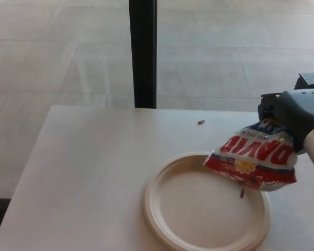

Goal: The robot uses its right hand to pick up a bag of sunflower seeds kept in the middle of the desk and tilts it over a plate kept next to it to pour out a few seeds and then puts the bag of seeds back on the desk

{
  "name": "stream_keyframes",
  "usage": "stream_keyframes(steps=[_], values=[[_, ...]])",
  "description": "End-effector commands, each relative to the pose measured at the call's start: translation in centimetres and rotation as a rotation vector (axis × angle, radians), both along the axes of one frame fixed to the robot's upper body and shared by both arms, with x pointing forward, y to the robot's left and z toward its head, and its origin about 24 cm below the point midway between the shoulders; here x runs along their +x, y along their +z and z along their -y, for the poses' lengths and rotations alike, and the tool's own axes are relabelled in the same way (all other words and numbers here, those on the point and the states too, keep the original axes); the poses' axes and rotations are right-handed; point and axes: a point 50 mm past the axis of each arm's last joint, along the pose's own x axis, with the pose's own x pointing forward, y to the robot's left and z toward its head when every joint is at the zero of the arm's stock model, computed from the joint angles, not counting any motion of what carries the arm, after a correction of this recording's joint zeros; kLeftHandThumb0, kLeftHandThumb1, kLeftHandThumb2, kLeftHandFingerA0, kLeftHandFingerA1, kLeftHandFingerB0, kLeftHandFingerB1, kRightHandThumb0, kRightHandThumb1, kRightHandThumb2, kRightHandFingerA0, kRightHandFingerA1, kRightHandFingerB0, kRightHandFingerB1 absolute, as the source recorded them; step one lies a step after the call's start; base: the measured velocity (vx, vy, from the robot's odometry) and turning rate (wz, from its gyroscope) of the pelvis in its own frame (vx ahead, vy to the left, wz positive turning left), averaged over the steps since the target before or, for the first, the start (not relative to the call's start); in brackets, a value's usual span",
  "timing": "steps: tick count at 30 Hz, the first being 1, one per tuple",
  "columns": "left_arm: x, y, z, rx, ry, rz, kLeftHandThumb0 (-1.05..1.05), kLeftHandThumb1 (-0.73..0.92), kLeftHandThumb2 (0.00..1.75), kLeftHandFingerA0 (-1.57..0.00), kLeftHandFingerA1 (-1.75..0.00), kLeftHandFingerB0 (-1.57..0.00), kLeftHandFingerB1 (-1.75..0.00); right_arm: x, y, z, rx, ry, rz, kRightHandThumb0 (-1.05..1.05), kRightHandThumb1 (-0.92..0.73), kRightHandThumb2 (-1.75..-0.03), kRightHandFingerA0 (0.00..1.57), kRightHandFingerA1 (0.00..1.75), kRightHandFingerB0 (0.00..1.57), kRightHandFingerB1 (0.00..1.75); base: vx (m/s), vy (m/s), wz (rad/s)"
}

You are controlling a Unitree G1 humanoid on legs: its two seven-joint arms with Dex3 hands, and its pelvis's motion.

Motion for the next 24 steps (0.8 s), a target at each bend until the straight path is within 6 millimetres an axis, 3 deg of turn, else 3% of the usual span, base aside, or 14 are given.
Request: stream_keyframes(steps=[1, 3, 4, 5, 6, 15, 16, 17, 18, 20, 21, 22, 23, 24], values=[[-0.1, 0.7, -0.9, 0.038, -0.015, -0.006, -0.79, 0.74, 0.62, -0.45, -0.5, -0.44, -0.37, 0.3, 1.8, -0.3, -0.112, -0.035, 0.101, -0.32, -0.6, -0.82, 0.92, 1.75, 0.79, 1.18, 0.0, 0.0, 0.0], [-0.1, 0.7, -0.9, 0.047, -0.018, -0.013, -0.8, 0.74, 0.63, -0.46, -0.5, -0.44, -0.37, 0.4, 1.9, -0.4, -0.115, -0.045, 0.117, -0.33, -0.61, -0.77, 0.91, 1.75, 0.8, 1.15, 0.0, 0.0, 0.0], [-0.1, 0.7, -0.9, 0.046, -0.017, -0.011, -0.79, 0.73, 0.62, -0.45, -0.51, -0.45, -0.38, 0.4, 2.1, -0.5, -0.12, -0.05, 0.124, -0.41, -0.46, -0.96, 1.18, 1.33, 0.83, 0.99, 0.0, 0.0, 0.0], [0.0, 0.8, -0.9, 0.034, -0.008, 0.001, -0.79, 0.73, 0.62, -0.44, -0.52, -0.45, -0.39, 0.5, 2.3, -0.6, -0.12, -0.055, 0.141, -0.41, -0.46, -0.96, 1.19, 1.33, 0.85, 0.99, 0.0, 0.0, 0.0], [0.0, 0.8, -0.9, 0.033, -0.007, 0.001, -0.78, 0.73, 0.62, -0.44, -0.52, -0.45, -0.39, 0.5, 2.4, -0.6, -0.121, -0.064, 0.142, -0.36, -0.62, -0.71, 0.91, 1.75, 0.77, 1.14, 0.0, 0.0, 0.0], [-0.2, 0.7, -0.9, 0.046, -0.019, -0.009, -0.78, 0.75, 0.63, -0.45, -0.5, -0.43, -0.37, 0.5, 2.8, -0.7, -0.027, -0.121, 0.128, -0.34, -0.58, -0.72, 0.89, 1.74, 0.76, 1.1, 0.0, 0.0, 0.0], [-0.2, 0.7, -0.9, 0.035, -0.011, -0.009, -0.8, 0.59, 0.99, -0.42, -0.59, -0.36, -0.5, 0.5, 2.6, -0.7, -0.021, -0.129, 0.119, -0.42, -0.48, -0.98, 1.18, 1.33, 0.8, 0.95, 0.0, 0.0, 0.0], [-0.2, 0.7, -0.9, 0.031, 0.0, -0.012, -0.78, 0.73, 0.63, -0.46, -0.49, -0.44, -0.37, 0.5, 2.5, -0.7, -0.025, -0.132, 0.113, -0.43, -0.47, -0.96, 1.19, 1.35, 0.81, 0.97, 0.0, 0.0, 0.0], [-0.2, 0.7, -0.9, 0.035, -0.002, -0.014, -0.78, 0.74, 0.63, -0.46, -0.49, -0.44, -0.37, 0.5, 2.4, -0.7, -0.024, -0.133, 0.112, -0.37, -0.62, -0.71, 0.92, 1.74, 0.8, 1.08, 0.0, 0.0, 0.0], [-0.1, 0.8, -0.9, 0.049, -0.025, -0.013, -0.79, 0.57, 0.99, -0.4, -0.59, -0.35, -0.5, 0.4, 2.2, -0.7, -0.026, -0.133, 0.112, -0.37, -0.61, -0.67, 0.92, 1.74, 0.8, 1.12, 0.0, 0.0, 0.0], [-0.1, 0.8, -1.0, 0.051, -0.027, -0.012, -0.79, 0.57, 0.99, -0.4, -0.59, -0.35, -0.5, 0.4, 2.2, -0.7, -0.026, -0.133, 0.112, -0.37, -0.61, -0.67, 0.92, 1.74, 0.8, 1.12, 0.0, 0.0, 0.0], [-0.1, 0.8, -1.0, 0.048, -0.022, -0.009, -0.81, 0.73, 0.62, -0.45, -0.51, -0.44, -0.37, 0.4, 2.2, -0.6, -0.028, -0.126, 0.113, -0.44, -0.45, -0.94, 1.21, 1.36, 0.82, 0.97, 0.0, 0.0, 0.0], [-0.1, 0.8, -1.0, 0.049, -0.024, -0.01, -0.81, 0.74, 0.63, -0.45, -0.5, -0.43, -0.37, 0.4, 2.2, -0.6, -0.022, -0.122, 0.115, -0.38, -0.61, -0.67, 0.93, 1.75, 0.8, 1.08, 0.0, 0.0, 0.0], [0.0, 0.9, -1.0, 0.052, -0.023, -0.012, -0.79, 0.74, 0.63, -0.46, -0.5, -0.43, -0.37, 0.4, 2.2, -0.6, -0.016, -0.122, 0.117, -0.37, -0.62, -0.68, 0.91, 1.75, 0.79, 1.09, 0.0, 0.0, 0.0]])
